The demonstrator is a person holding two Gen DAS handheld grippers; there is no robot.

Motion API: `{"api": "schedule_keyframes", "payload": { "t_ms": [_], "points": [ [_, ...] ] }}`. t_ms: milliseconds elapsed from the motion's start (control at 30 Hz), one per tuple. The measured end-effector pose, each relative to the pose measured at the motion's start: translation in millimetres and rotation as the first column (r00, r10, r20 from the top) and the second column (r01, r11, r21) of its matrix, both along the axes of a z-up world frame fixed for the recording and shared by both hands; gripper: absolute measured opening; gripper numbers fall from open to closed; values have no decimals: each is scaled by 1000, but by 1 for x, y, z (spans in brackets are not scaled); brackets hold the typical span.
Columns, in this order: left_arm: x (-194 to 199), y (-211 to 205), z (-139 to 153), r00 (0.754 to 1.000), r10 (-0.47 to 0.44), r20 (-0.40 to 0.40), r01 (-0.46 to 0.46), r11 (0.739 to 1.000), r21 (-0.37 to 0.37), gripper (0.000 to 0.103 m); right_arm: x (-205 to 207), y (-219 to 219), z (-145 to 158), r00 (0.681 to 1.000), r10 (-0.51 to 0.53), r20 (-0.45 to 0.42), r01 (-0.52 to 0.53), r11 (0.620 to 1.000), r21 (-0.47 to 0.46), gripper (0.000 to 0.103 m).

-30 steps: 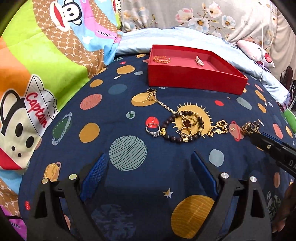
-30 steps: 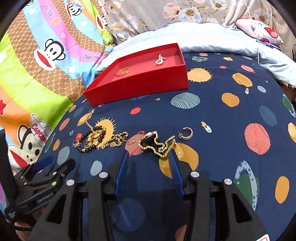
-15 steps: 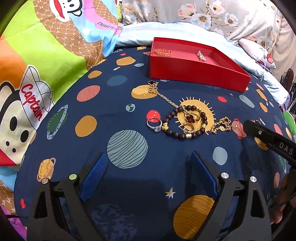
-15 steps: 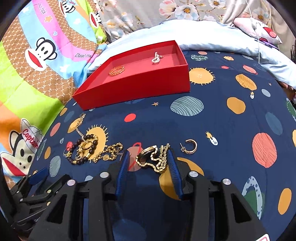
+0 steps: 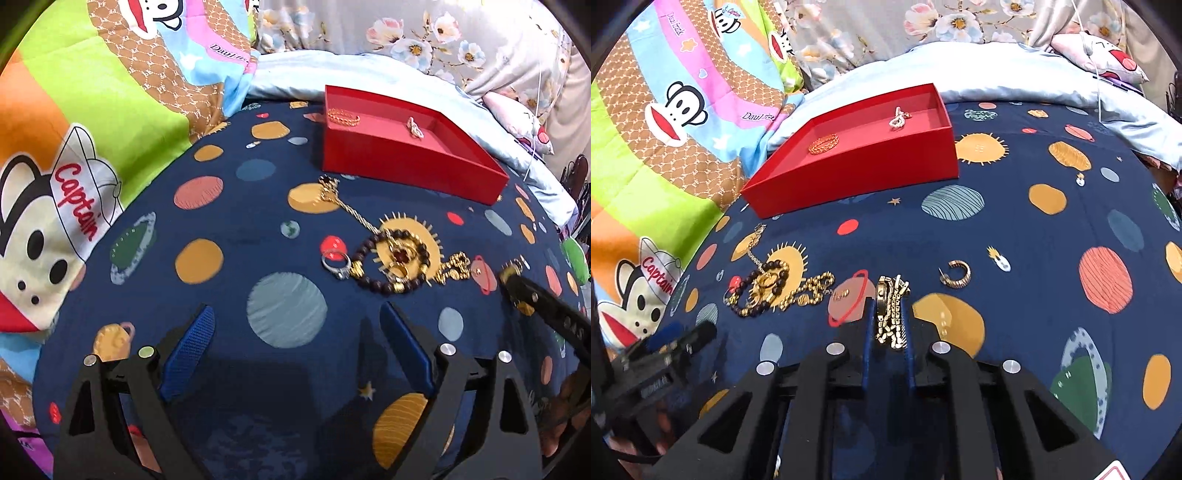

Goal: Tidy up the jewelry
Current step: 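Lower the right tool onto the gold-and-black chain piece and grasp it, then grasp the silver ring with the left tool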

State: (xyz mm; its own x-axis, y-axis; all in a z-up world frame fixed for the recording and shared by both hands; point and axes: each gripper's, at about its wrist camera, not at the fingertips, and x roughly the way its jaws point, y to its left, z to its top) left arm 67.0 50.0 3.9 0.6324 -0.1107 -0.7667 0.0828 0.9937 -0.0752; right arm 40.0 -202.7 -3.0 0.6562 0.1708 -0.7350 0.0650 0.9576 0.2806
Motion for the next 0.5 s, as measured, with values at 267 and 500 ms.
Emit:
{"api": "schedule_keyframes", "payload": {
  "t_ms": [267,500],
  "points": [
    [25,-4,-5,999,-8,-37,9,999,32,69,-7,-4,-1,1000,-2,0,2,1000,19,13],
    [30,-20,-9,999,-29,-37,32,997,74,66,-5,-4,-2,1000,-4,-1,4,1000,23,13]
  ]
}}
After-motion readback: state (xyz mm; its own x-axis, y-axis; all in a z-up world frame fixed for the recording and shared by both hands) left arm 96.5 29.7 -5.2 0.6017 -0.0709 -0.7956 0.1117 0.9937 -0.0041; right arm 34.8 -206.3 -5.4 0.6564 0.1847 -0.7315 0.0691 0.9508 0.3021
